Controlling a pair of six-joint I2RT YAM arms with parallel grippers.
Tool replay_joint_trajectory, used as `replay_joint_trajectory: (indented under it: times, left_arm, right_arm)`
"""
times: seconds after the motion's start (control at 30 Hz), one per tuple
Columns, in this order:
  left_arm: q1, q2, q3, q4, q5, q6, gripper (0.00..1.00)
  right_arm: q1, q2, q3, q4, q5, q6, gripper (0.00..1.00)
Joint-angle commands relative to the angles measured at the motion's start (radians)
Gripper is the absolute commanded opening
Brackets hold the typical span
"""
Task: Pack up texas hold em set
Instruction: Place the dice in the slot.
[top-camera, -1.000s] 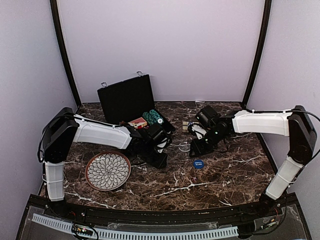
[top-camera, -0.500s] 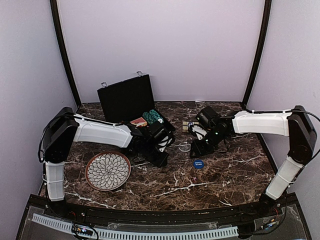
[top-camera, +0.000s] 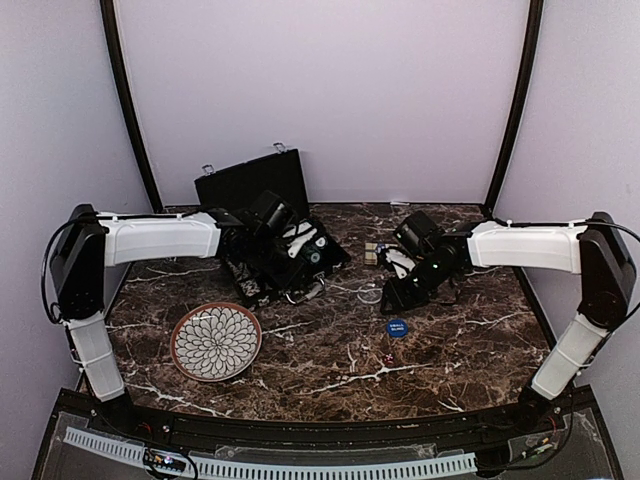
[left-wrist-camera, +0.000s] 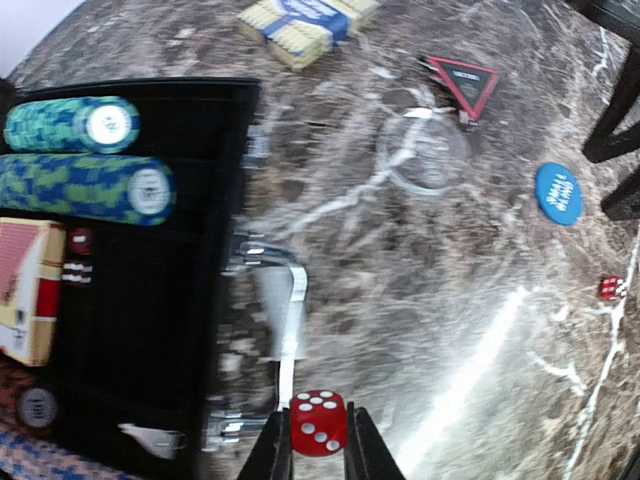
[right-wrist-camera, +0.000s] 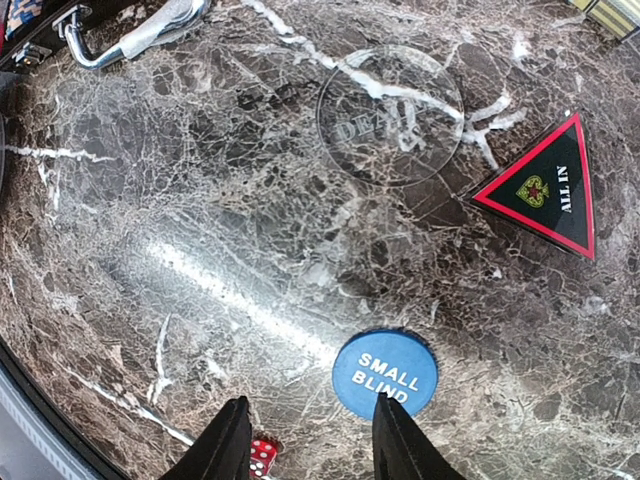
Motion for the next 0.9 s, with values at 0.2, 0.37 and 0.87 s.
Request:
replay_joint_trajectory:
  times: [0.2,0.37,0.87]
  left_arm:
    - [0.175,-0.001,0.078,-0.075,0.152,0.280,0.06]
    - [0.229,0.087,0.175,-0.120,0.153,0.347,0.06]
    - [0.289,0.293,0.413,-0.204,0.096,0.476,0.05]
  right_arm:
    - [-0.015,-0.022,-0.005,0.024,-0.015,-0.032,0.42]
    - [-0.022,-0.018,-0.007,0.029,-0.024,-0.036,0.42]
    - [-0.033,-0.014,-0.015,0.022,-0.026,-0.042,0.42]
